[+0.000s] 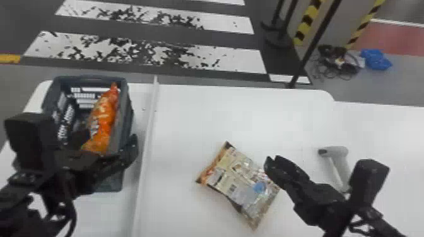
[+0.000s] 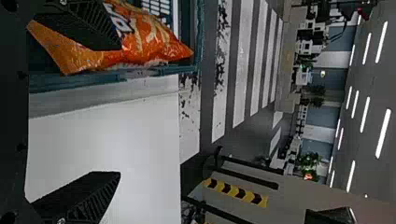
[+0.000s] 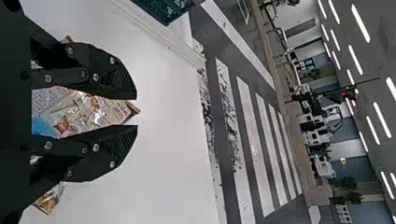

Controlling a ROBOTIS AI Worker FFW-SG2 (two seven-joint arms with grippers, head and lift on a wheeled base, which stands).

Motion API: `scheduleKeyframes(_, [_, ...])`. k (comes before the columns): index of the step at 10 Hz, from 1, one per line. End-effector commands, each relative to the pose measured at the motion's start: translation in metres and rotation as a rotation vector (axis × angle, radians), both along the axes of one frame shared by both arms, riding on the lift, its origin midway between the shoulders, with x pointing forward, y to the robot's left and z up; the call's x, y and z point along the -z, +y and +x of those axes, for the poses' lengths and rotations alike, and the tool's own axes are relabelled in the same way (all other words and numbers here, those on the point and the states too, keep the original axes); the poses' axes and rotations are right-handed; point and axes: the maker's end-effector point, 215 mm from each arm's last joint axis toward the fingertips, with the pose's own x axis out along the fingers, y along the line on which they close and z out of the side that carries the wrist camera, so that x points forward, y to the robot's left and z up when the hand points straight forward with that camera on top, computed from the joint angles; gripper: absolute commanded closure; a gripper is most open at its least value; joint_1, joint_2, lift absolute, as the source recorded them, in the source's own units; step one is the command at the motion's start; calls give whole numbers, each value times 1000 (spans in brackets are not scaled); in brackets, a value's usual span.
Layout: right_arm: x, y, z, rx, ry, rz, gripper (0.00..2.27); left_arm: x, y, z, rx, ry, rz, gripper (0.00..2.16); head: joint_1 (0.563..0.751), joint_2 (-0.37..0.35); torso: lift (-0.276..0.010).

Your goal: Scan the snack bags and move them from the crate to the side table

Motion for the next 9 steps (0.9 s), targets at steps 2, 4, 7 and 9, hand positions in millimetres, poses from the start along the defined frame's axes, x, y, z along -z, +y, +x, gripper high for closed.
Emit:
scheduleKeyframes(2, [29, 41, -20, -82, 100, 6, 2246, -6, 48, -25, -59, 15, 23, 36, 695, -15, -87])
scheduleKeyframes(4, [41, 79, -33, -146, 135, 39, 2246, -6, 76, -44, -83, 37, 10, 36, 695, 87, -87])
scheduleKeyframes(7, [57, 111, -44, -216, 169, 69, 2246, -27, 70, -50, 1, -15, -101, 36, 695, 227, -87])
scheduleKeyframes(9, [76, 133, -36, -262, 183, 90, 2246, -50, 79, -43, -6, -104, -77, 36, 695, 252, -87])
